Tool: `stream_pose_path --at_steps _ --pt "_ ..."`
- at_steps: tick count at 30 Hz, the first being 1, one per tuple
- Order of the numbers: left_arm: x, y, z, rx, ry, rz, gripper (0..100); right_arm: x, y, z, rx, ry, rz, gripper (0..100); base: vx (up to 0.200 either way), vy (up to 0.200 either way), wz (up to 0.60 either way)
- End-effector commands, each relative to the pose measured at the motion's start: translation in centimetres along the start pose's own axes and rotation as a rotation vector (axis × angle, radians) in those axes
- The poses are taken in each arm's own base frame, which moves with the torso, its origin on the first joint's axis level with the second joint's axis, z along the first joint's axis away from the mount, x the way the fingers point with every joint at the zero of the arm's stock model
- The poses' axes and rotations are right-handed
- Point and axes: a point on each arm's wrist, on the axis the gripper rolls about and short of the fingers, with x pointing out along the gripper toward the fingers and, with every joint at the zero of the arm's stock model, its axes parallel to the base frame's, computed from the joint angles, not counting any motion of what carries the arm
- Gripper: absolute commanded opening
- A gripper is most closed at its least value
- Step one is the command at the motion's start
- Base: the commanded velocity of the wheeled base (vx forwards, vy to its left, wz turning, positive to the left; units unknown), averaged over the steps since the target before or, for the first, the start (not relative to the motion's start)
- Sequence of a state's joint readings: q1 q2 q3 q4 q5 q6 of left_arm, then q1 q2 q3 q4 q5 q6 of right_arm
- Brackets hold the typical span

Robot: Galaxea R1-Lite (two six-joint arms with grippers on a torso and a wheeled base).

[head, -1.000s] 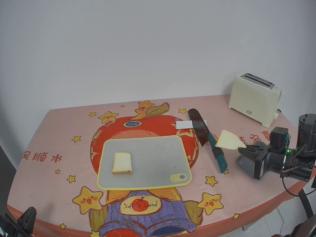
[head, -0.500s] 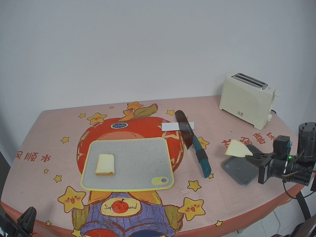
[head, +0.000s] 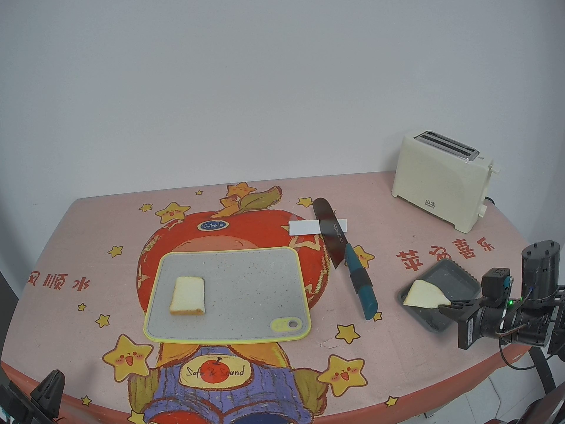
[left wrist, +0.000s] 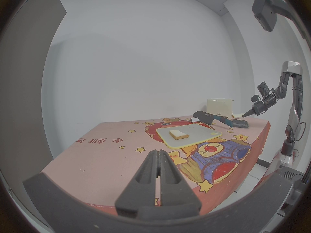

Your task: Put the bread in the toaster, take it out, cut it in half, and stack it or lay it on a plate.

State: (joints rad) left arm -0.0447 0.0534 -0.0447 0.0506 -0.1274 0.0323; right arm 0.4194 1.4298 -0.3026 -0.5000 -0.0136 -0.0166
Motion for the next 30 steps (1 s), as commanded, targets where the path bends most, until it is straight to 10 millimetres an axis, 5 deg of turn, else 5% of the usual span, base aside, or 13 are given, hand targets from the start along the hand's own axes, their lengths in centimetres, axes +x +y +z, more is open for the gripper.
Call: stream_pose_path --at_steps 1,30 --pt "0.0 0.0 0.0 0.000 0.002 0.000 0 0.1 -0.2 -0.1 0.007 0.007 -0.012 0 0.000 0.000 0.00" --pt "0.0 0.0 0.0 -0.011 0.002 0.002 0 0.4 -1.8 0.1 0.055 0.007 -0.115 0 0.000 0.000 0.00"
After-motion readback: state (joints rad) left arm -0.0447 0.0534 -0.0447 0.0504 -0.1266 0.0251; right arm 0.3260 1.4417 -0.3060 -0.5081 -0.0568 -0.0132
